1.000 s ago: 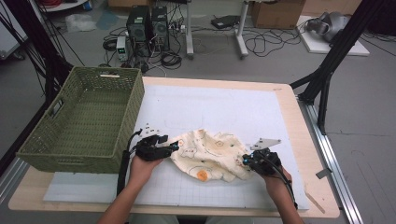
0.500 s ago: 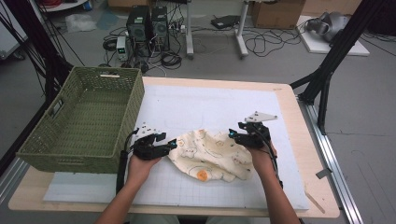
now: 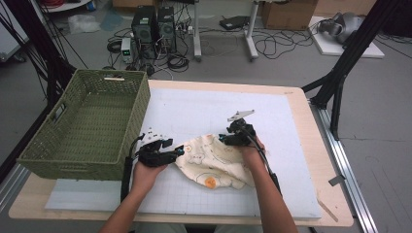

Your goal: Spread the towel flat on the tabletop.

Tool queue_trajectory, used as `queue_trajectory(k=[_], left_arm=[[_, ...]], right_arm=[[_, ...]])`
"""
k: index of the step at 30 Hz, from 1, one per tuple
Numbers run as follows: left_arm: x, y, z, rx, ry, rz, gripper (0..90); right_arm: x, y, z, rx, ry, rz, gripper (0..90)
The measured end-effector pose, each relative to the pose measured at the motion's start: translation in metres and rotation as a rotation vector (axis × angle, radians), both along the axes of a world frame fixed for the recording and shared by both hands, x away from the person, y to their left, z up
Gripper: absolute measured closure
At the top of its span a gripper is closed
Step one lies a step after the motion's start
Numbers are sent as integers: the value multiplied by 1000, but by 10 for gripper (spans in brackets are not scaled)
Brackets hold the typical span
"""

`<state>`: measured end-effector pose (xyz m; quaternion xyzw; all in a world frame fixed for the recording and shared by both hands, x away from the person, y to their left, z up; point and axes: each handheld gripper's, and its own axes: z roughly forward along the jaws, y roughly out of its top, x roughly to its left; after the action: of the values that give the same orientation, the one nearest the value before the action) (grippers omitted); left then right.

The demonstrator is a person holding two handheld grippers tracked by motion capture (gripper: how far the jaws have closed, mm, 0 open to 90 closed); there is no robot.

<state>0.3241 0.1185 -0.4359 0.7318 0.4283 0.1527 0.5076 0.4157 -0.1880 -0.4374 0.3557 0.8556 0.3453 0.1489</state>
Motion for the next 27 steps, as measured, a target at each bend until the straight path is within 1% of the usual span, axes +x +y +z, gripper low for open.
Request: queue_trajectory(k=[1, 2, 3, 4, 5, 6, 8, 10, 11, 12, 13, 14, 16, 18, 19, 23, 24, 25, 26, 27], left_arm=[[0, 0, 0, 4, 0, -2, 436], [0, 0, 0, 8, 1, -5, 436], [-1, 0, 0, 7, 2, -5, 436], [-1, 0, 0, 5, 0, -6, 436], [-1, 0, 0, 9, 0, -8, 436], [-2, 0, 0, 6, 0, -7, 436], [-2, 0, 0, 3, 0, -4, 436], [-2, 0, 0, 1, -3, -5, 436], [-2, 0, 0, 1, -2, -5, 436], [-2, 0, 0, 4, -3, -5, 436], [-2, 0, 0, 5, -3, -4, 436], [-2, 1, 0, 5, -2, -5, 436], [-2, 1, -1, 6, 1, -2, 436], [-2, 0, -1, 7, 2, -10, 436], [-2, -1, 0, 5, -1, -11, 437], [-3, 0, 0, 4, -5, -11, 437], [-3, 1, 0, 6, -2, -12, 437], [-2, 1, 0, 1, -4, -6, 437], [-3, 1, 0, 2, -3, -5, 437], [-3, 2, 0, 2, -2, -5, 437]], right_arm=[[0, 4, -3, -4, 16, 20, 505], [-2, 8, -4, -11, 11, 22, 506], [-3, 9, -4, 9, 25, 37, 482], [-4, 11, -4, 12, 31, 48, 469], [-6, 13, -4, -1, 23, 60, 478], [-7, 14, -4, 2, 27, 69, 479], [-10, 16, -4, -4, 21, 67, 515], [-11, 16, -3, -1, 32, 68, 583], [-12, 16, -2, 1, 40, 71, 637], [-12, 16, -2, 2, 43, 78, 716], [-13, 17, -1, 1, 51, 86, 829], [-13, 17, -1, 5, 49, 110, 880], [-16, 19, -1, -10, 32, 119, 900], [-16, 17, 0, -8, 29, 109, 900], [-16, 14, 1, -10, 24, 92, 900], [-16, -10, 11, 37, -21, -12, 900], [-16, -16, 13, 50, -27, -29, 900], [-15, -20, 14, 73, -15, -38, 900], [-16, -22, 15, 81, -18, -39, 897], [-17, -22, 15, 95, -21, -31, 855]])
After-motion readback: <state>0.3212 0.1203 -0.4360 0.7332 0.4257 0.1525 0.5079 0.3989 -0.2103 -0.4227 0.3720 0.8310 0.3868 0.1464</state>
